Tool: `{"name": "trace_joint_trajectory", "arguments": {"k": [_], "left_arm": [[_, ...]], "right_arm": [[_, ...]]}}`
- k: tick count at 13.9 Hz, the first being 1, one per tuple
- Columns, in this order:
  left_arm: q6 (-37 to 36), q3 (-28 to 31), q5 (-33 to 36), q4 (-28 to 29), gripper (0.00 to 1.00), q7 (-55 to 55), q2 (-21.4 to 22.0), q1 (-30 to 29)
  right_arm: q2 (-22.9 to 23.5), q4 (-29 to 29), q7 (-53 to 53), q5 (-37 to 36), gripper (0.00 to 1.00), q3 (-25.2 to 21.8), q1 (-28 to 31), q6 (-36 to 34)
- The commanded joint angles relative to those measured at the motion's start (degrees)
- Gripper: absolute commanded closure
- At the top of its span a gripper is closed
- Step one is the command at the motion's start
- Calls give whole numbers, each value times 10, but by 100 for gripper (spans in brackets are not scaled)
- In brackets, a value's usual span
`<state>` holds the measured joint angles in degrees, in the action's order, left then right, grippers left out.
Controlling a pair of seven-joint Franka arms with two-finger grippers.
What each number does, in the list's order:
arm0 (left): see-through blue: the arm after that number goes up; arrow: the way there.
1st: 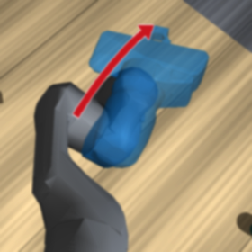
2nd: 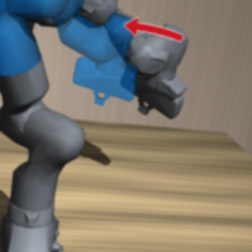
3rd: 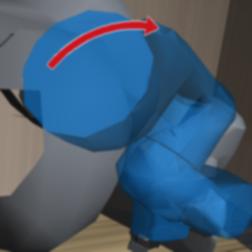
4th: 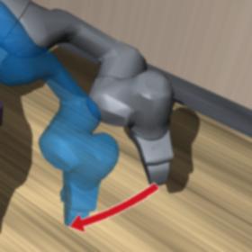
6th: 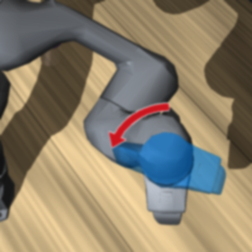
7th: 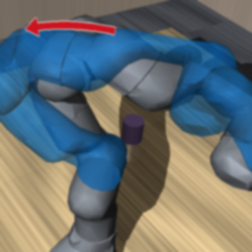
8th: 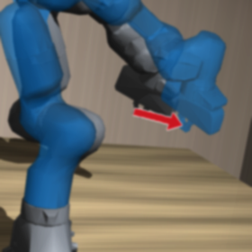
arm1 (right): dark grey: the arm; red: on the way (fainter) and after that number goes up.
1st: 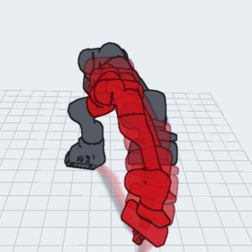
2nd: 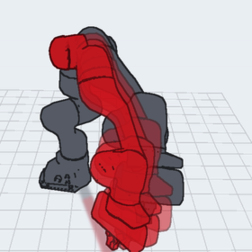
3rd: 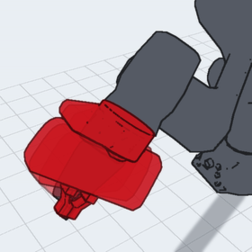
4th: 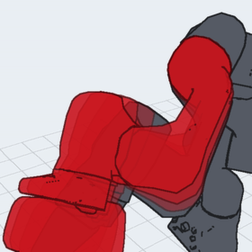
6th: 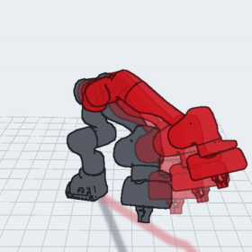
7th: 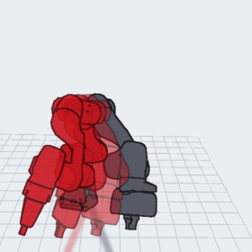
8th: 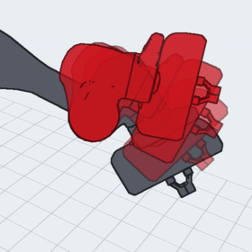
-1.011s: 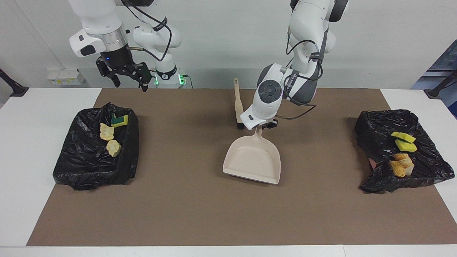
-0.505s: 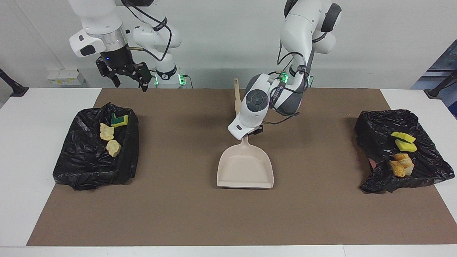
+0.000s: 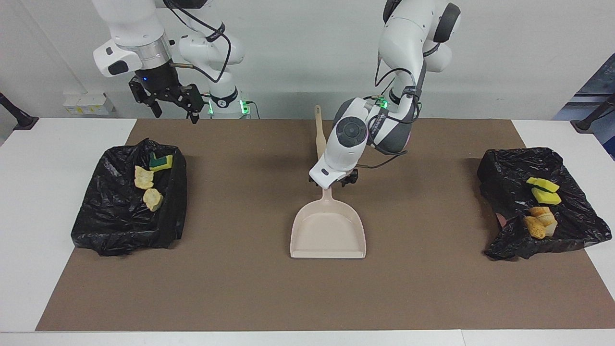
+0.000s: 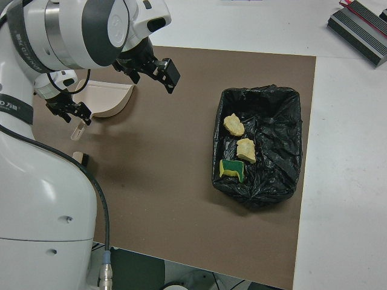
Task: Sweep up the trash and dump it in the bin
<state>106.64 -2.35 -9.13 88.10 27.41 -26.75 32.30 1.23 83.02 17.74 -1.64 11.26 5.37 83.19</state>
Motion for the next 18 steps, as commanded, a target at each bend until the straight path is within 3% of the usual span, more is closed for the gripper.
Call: {"name": "trace_joint_trajectory", "arguments": {"k": [1,8,14,18], "left_arm": [[-31,5,-3,1,0,-11,38,-23],[-34,23,25,-3,0,-98,86,-99],[-48,126,38,1,0,-269,125,-108],[-64,127,37,0,0,-322,136,-173]], "right_arm": [[4,-10,-11,0,0,5,7,-12],[4,-10,-11,0,0,5,7,-12],[4,-10,-11,-1,0,4,7,-12],[4,-10,-11,0,0,5,7,-12]]}}
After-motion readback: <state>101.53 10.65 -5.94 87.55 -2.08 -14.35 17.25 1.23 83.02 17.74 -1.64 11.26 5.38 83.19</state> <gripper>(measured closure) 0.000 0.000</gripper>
